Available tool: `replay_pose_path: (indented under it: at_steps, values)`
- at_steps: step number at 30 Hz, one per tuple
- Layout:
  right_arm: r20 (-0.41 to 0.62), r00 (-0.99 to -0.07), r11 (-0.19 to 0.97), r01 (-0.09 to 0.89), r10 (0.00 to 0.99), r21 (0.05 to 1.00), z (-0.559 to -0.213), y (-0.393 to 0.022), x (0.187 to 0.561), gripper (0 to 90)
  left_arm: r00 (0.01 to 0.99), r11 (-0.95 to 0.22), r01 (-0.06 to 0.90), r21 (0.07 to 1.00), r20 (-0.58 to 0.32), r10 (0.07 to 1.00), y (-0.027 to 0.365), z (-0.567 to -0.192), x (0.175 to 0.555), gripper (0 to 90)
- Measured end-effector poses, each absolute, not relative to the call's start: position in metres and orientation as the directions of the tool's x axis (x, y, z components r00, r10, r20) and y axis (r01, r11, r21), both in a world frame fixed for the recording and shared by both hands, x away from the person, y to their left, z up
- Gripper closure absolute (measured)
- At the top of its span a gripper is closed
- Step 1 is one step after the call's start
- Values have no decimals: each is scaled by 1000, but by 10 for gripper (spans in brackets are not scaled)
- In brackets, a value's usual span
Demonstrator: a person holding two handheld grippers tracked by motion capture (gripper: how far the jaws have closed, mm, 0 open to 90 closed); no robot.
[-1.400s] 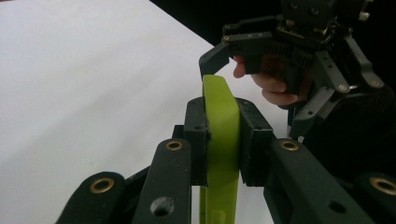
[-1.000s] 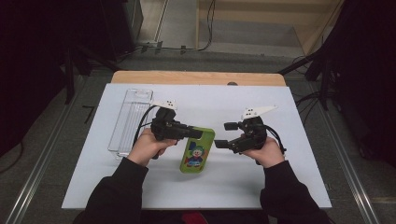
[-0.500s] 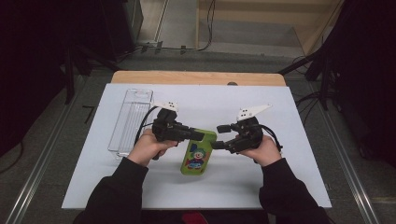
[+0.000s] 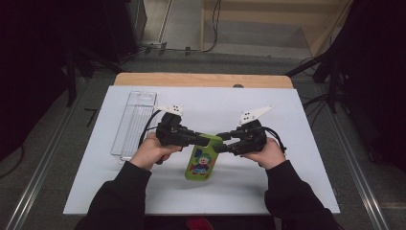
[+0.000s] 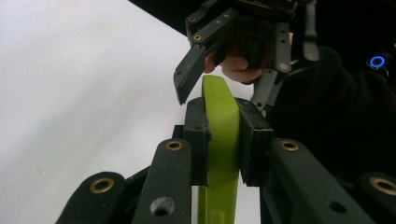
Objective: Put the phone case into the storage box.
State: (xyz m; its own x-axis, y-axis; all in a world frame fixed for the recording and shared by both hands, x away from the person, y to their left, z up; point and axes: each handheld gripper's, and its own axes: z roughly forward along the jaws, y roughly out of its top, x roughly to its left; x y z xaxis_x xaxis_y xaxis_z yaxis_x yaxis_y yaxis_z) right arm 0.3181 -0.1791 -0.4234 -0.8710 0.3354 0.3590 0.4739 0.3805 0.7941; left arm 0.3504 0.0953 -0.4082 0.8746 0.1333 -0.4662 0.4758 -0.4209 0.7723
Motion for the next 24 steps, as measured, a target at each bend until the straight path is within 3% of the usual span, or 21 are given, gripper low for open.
replay_pose_path:
  at_steps: [20, 24]
  values:
    - [391, -901, 396, 434, 189, 809, -423, -181, 318, 745, 888, -430, 426, 796, -459, 30, 94, -410, 348, 751]
    - [390, -899, 404, 438, 198, 803, -421, -180, 317, 747, 888, -435, 422, 796, -458, 22, 94, -411, 348, 755]
